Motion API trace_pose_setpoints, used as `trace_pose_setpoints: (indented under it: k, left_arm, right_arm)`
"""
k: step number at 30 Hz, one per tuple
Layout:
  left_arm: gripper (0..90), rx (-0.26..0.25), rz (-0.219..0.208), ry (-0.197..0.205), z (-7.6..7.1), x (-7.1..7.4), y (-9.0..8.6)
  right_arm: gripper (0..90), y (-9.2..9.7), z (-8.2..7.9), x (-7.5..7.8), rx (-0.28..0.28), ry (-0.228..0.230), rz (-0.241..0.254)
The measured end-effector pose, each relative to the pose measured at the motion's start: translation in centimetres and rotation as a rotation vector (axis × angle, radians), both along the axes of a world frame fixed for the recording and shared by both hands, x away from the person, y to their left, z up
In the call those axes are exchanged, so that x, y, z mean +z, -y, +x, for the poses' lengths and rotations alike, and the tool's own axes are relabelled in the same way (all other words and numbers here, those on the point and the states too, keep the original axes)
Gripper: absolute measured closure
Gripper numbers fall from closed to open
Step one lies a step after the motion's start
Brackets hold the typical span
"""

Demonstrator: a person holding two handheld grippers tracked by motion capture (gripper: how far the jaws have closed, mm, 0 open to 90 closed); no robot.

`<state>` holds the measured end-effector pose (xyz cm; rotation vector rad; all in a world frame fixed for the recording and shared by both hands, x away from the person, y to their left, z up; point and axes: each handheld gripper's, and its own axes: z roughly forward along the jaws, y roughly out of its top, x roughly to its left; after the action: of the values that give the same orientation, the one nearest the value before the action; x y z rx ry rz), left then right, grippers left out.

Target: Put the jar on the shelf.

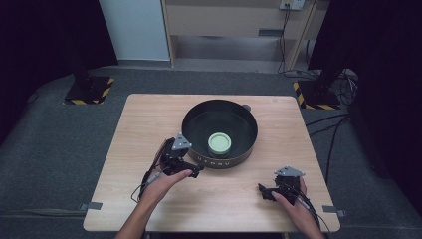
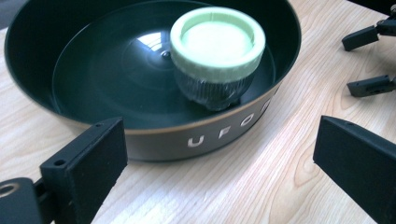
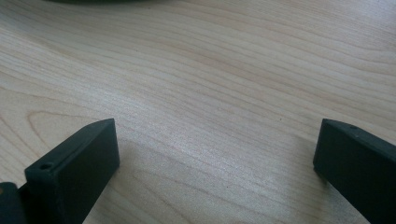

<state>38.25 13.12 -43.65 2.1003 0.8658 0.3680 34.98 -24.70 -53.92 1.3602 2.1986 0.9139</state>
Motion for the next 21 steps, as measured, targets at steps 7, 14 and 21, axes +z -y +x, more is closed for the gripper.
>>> trace_pose_setpoints:
  k: [7,14,21]
  left_arm:
    - [1.4,0.023,-0.001,-0.002,-0.9,-0.4,-1.4]
    - [1.4,0.068,0.004,-0.013,-1.2,-1.2,-3.5]
    - [1.7,0.113,0.010,-0.052,-1.2,-3.1,-5.3]
  right_arm:
    - [0.3,0.0,0.0,0.0,0.000,0.000,0.000]
    - [0.3,0.0,0.0,0.0,0.000,0.000,0.000]
    - [0.3,0.0,0.0,0.0,0.000,0.000,0.000]
